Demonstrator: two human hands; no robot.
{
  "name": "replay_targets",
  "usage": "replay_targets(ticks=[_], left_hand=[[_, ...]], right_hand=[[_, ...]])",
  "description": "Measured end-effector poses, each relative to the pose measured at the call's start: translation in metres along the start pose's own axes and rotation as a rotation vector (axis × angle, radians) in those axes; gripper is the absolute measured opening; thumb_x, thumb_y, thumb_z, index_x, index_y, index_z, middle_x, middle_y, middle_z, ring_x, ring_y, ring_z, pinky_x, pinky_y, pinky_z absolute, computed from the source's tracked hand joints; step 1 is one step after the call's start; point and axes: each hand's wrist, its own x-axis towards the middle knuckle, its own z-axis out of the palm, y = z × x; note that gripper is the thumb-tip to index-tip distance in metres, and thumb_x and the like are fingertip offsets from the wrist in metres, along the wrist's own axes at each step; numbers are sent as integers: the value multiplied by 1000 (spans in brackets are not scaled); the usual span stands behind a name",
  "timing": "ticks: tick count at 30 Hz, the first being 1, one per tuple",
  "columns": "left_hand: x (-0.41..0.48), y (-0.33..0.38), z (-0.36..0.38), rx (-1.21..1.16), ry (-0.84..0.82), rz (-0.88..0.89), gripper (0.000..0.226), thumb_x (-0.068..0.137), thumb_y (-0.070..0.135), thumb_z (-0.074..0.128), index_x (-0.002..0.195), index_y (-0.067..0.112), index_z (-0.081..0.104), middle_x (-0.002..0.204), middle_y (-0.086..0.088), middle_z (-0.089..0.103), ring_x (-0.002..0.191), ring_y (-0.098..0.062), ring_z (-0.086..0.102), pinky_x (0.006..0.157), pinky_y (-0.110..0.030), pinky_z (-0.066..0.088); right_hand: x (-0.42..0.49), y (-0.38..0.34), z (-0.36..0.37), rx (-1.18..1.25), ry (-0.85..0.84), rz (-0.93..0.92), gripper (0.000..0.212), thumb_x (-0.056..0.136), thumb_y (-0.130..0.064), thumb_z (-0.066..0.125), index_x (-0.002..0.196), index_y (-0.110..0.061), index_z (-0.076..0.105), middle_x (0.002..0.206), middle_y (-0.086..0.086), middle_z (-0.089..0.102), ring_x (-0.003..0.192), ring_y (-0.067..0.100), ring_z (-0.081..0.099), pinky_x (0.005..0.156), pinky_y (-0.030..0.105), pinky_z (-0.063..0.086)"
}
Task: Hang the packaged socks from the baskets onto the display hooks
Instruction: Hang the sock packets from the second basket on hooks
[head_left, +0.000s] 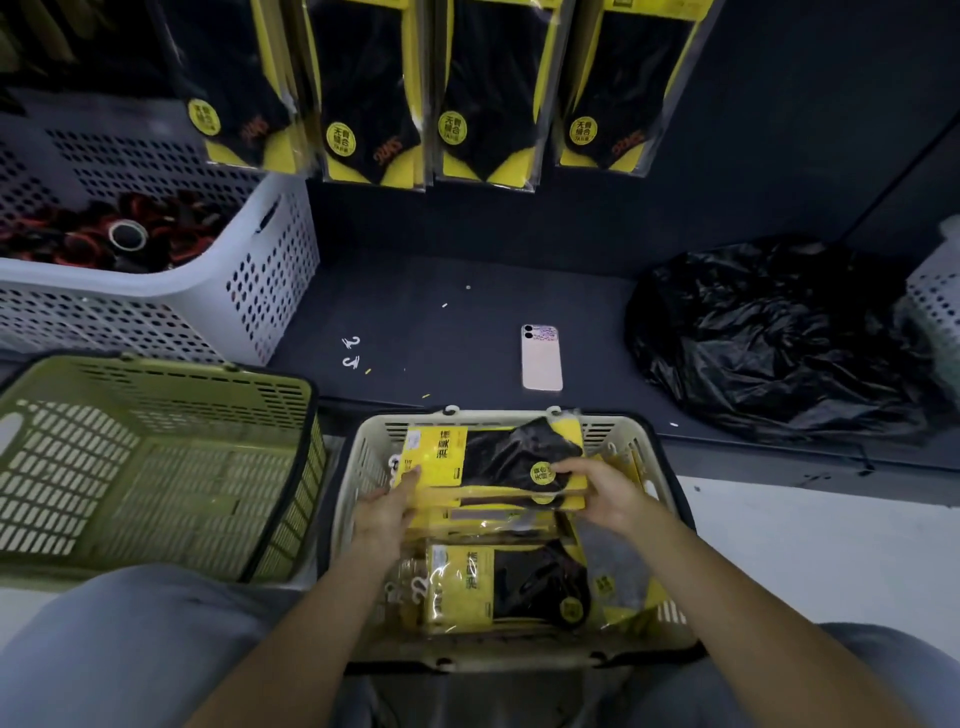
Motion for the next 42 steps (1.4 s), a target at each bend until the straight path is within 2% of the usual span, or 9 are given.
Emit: replay_targets(ticks=[4,8,11,16,21,26,29,35,42], left_hand=[[-26,32,14,-377,-203,141,24,86,30,66,107,19,62,123,-5,62,94,-8,66,81,-18,51],[-55,57,31,-338,-432,206,72,78,39,68,139,13,40,143,-7,46,132,-21,44,109,-33,37],[-74,73,30,-285,-481,312,66,77,39,68,133,11,45,116,1,67,109,-12,61,94,-28,50],[-102,103,25,-105,-362,586,21,84,39,67,103,31,63,104,12,70,96,-4,66,80,-27,50],[-133,121,35,147,-409,818,12,83,35,68,95,35,65,85,24,72,82,8,66,62,-4,46],[-158,134,46,136,-441,866,39,64,47,75,98,30,66,89,14,74,83,0,69,63,-11,50],[-165,148,49,101,-395,873,56,51,55,77,99,28,66,89,13,73,83,0,68,65,-12,50],[-175,173,56,55,-454,993,33,66,56,63,85,29,68,79,19,73,75,5,68,57,-5,47],[-179,226,69,-20,-389,1072,13,84,41,61,87,29,66,73,21,72,69,6,68,51,-5,46]], right_hand=[[-32,-24,11,154,-92,-121,13,81,0,60,80,-4,73,77,11,74,66,23,72,54,29,57],[-57,-35,29,120,-233,-205,17,69,-5,66,82,-2,77,85,12,75,73,22,73,56,27,56],[-66,-39,33,62,-234,-293,38,68,-5,72,105,-1,65,92,11,74,79,21,72,60,27,55],[-82,-63,35,-115,88,-583,66,82,-19,72,137,-21,36,118,-3,56,101,8,58,84,24,46],[-116,-96,61,-274,48,-892,36,84,-20,70,117,-23,57,115,-10,62,101,-5,59,75,8,49],[-141,-112,88,-190,104,-1100,20,80,-18,73,97,-20,62,99,-4,70,92,7,66,81,20,54],[-149,-123,91,-153,59,-1110,13,82,-17,71,93,-15,65,88,-6,73,83,2,68,71,14,53],[-154,-144,86,-81,-43,-1035,17,88,-18,64,104,-12,64,91,-1,76,80,8,72,59,13,53],[-160,-192,64,83,146,-1053,13,95,-18,55,102,-15,65,99,7,74,92,20,70,86,37,54]])
